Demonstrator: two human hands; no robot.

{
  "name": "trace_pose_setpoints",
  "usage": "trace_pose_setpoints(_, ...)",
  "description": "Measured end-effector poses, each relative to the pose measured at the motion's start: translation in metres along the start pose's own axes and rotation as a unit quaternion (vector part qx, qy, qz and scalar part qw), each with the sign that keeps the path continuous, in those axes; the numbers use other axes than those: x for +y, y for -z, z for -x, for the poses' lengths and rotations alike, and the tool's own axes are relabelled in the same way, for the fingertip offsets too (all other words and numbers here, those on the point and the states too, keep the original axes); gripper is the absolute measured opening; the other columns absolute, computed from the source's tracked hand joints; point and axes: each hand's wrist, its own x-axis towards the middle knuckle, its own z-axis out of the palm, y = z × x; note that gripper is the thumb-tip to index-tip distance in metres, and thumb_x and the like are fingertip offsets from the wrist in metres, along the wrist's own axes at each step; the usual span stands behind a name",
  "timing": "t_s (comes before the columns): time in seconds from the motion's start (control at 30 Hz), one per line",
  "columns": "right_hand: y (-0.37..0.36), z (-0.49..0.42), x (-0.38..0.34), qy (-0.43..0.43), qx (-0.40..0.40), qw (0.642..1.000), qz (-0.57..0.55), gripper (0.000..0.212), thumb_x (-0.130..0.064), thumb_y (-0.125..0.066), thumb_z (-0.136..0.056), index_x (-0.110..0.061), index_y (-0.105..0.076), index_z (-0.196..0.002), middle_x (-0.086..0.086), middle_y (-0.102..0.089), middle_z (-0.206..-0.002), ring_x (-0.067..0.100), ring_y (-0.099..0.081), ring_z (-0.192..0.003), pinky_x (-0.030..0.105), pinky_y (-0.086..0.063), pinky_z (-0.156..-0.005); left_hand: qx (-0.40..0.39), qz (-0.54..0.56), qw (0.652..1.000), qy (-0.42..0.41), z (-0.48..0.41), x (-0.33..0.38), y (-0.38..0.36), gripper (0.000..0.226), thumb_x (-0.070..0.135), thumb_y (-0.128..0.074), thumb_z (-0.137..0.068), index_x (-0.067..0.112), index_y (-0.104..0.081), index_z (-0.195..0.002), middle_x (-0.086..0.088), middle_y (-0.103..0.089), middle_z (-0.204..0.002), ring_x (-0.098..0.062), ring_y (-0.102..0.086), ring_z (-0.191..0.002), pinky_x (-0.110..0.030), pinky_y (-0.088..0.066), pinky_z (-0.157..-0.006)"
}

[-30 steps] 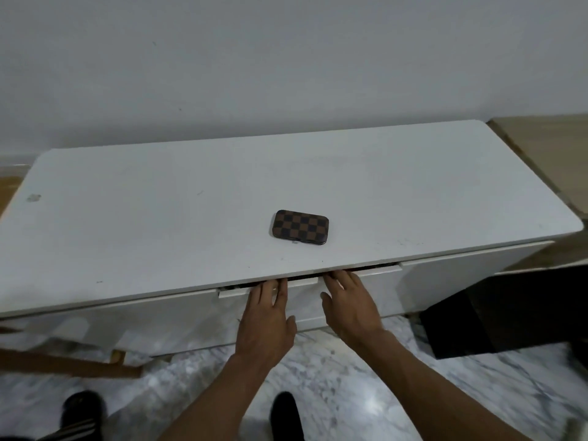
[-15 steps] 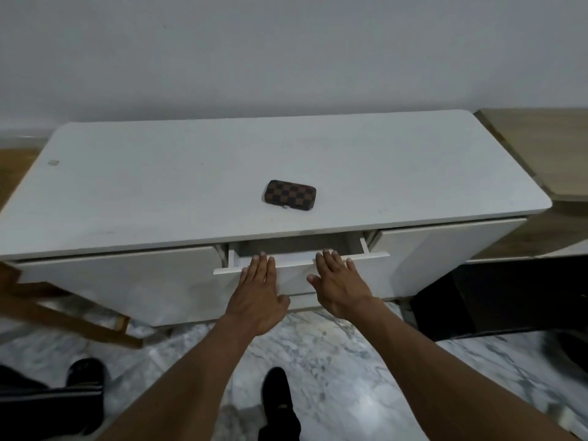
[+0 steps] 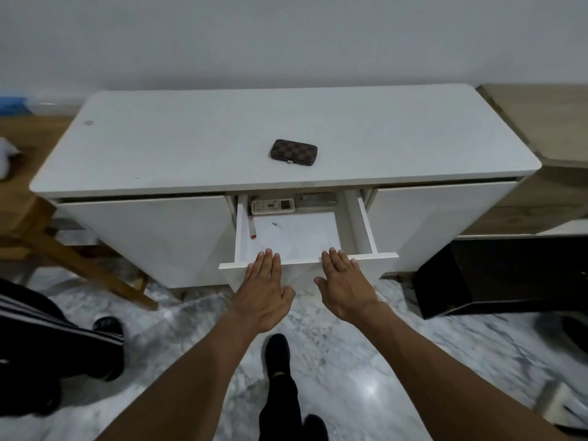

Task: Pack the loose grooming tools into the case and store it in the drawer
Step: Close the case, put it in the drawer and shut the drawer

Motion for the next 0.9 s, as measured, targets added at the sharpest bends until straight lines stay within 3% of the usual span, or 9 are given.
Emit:
trace_pose_setpoints(0.4,-0.009,0.03,-0.004,-0.009,-0.005,1.0,-0.007,0.062,-0.037,-0.032,-0.1,-0.009,-0.009,-0.151,0.011,-0.006,-0.161,0.026,-0.003,-0.149,0.041,-0.008,-0.12,-0.003,-0.007,1.0,0.005,0.03,0.008,-0.015,0.069,0.039,-0.025,-0.104,0.006,0.012,-0.153,-0.011,0.02,-0.161,-0.021,0.02,-0.148,-0.034,0.012,-0.118)
trace_pose_setpoints(0.5,-0.001,0.025,-0.006,-0.011,-0.006,1.0,0.007,0.057,-0.037,-0.035,-0.099,-0.004,-0.024,-0.144,0.015,-0.026,-0.154,0.03,-0.022,-0.143,0.043,-0.025,-0.114,-0.011,-0.005,1.0,0.006,0.029,0.008,-0.01,0.067,0.038,-0.023,-0.104,0.006,0.009,-0.153,-0.012,0.016,-0.162,-0.02,0.016,-0.149,-0.034,0.01,-0.119)
trace_pose_setpoints(0.6,0.017,0.018,-0.008,-0.02,-0.016,0.999,0.021,0.04,-0.038,-0.038,-0.097,-0.008,-0.048,-0.122,0.012,-0.055,-0.127,0.03,-0.051,-0.117,0.042,-0.045,-0.091,-0.008,-0.002,1.0,0.006,0.026,0.008,0.001,0.064,0.037,-0.022,-0.104,0.005,0.0,-0.154,-0.013,0.003,-0.164,-0.021,0.002,-0.151,-0.032,0.0,-0.121)
trace_pose_setpoints(0.7,0.044,0.005,-0.013,-0.024,0.027,0.999,0.026,0.037,-0.041,-0.04,-0.096,-0.013,-0.057,-0.113,0.011,-0.065,-0.115,0.032,-0.061,-0.102,0.04,-0.049,-0.083,0.056,0.01,0.998,0.009,0.012,0.004,0.02,0.061,0.038,-0.023,-0.105,0.005,-0.009,-0.154,-0.015,-0.009,-0.163,-0.021,-0.011,-0.15,-0.033,-0.012,-0.121)
trace_pose_setpoints(0.9,0.11,-0.062,-0.032,-0.004,0.128,0.992,-0.006,0.038,-0.035,-0.045,-0.095,-0.01,-0.054,-0.121,0.014,-0.059,-0.127,0.035,-0.054,-0.114,0.043,-0.048,-0.091,0.172,0.021,0.985,0.005,-0.052,-0.021,0.08,0.069,0.042,-0.016,-0.095,0.004,-0.02,-0.153,-0.016,-0.017,-0.161,-0.027,-0.014,-0.149,-0.038,-0.011,-0.12)
